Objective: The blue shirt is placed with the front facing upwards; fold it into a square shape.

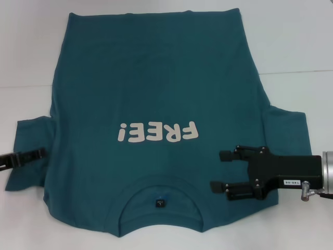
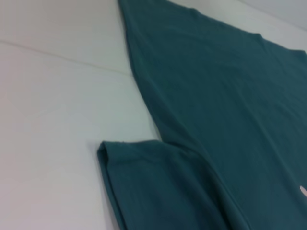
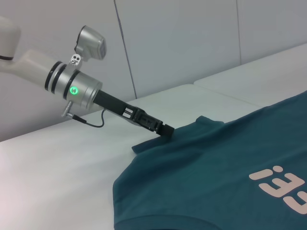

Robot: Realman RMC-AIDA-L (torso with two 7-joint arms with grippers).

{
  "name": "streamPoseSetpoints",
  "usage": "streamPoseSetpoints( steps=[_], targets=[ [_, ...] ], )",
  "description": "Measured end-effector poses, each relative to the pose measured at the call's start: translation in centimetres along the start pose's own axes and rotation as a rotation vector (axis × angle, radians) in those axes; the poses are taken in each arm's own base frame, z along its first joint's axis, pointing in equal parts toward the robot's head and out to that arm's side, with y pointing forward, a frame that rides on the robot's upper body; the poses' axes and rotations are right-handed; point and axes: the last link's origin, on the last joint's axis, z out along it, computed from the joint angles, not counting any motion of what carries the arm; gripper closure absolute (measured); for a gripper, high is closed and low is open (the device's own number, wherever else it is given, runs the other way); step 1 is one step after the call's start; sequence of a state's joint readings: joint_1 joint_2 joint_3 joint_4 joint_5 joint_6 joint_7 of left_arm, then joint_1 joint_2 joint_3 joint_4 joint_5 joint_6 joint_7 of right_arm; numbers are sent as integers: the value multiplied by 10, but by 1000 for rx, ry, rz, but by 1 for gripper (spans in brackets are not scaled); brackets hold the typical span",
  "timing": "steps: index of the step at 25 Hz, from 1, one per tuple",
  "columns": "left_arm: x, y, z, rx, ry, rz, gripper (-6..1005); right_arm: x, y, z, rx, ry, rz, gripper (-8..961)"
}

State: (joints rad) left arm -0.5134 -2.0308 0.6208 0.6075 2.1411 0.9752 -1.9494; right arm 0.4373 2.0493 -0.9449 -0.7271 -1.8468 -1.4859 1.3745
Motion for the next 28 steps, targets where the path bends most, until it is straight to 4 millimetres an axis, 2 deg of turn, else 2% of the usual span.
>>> streamPoseSetpoints(
  steps=[11,22,28],
  targets=[
    [-2,-16,-4,93,16,0,92,1,0,0,0,0,3,33],
    [-7,-1,7,28,-25,5,91,0,0,0,-2,0,11,34],
    [-2,6,9,-4,-24,14,104,0,0,0,-2,0,13,34]
  ],
)
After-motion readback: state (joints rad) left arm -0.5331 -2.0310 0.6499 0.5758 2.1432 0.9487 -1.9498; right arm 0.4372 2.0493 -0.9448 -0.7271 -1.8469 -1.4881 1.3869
